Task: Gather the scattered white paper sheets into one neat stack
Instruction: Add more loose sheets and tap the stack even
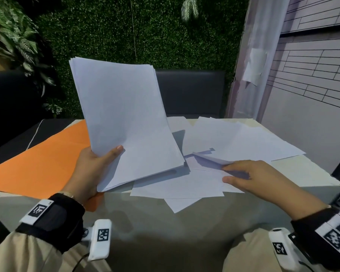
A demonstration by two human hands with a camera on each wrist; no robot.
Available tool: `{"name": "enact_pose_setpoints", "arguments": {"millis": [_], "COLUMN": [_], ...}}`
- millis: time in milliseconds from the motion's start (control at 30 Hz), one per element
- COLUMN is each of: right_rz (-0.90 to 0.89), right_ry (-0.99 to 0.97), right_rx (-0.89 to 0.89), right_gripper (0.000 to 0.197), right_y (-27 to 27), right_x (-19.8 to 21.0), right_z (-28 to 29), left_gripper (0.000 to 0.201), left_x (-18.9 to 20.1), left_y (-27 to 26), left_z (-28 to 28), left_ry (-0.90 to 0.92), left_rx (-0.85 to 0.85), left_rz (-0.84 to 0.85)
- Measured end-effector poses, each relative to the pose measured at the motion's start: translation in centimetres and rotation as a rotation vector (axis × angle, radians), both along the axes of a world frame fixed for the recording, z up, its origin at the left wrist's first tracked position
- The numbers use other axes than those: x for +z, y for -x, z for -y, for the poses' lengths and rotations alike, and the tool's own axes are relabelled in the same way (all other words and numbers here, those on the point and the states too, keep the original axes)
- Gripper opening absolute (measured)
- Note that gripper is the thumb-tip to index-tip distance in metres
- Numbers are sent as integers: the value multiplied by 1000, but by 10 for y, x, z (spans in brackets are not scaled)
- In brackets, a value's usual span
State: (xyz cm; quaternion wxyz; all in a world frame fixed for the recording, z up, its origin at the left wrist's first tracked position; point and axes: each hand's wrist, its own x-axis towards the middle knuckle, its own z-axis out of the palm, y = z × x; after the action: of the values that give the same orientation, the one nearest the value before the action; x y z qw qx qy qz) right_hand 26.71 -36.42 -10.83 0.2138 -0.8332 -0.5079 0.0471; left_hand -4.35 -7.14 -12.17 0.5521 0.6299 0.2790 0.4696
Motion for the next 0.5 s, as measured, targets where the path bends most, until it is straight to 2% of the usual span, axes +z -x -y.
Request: {"name": "enact_pose_setpoints", "arguments": {"millis": [267,433,500], "right_rz": [-3,-35,-43], "right_ry": [-34,-48,-39], "right_rx": [-102,-164,-161], "right_gripper": [15,18,27], "right_y": [8,17,15], "right_x": [2,2,1], "right_z": [5,17,15], "left_gripper": [25,31,31], "left_x": [0,-2,-3], "left_y": [0,1,1], "left_z": [1,-2,-3], "left_ry": [-7,-9,-11], "left_rx": [-8,-13,-16], "left_rz": [8,-1,-2]}}
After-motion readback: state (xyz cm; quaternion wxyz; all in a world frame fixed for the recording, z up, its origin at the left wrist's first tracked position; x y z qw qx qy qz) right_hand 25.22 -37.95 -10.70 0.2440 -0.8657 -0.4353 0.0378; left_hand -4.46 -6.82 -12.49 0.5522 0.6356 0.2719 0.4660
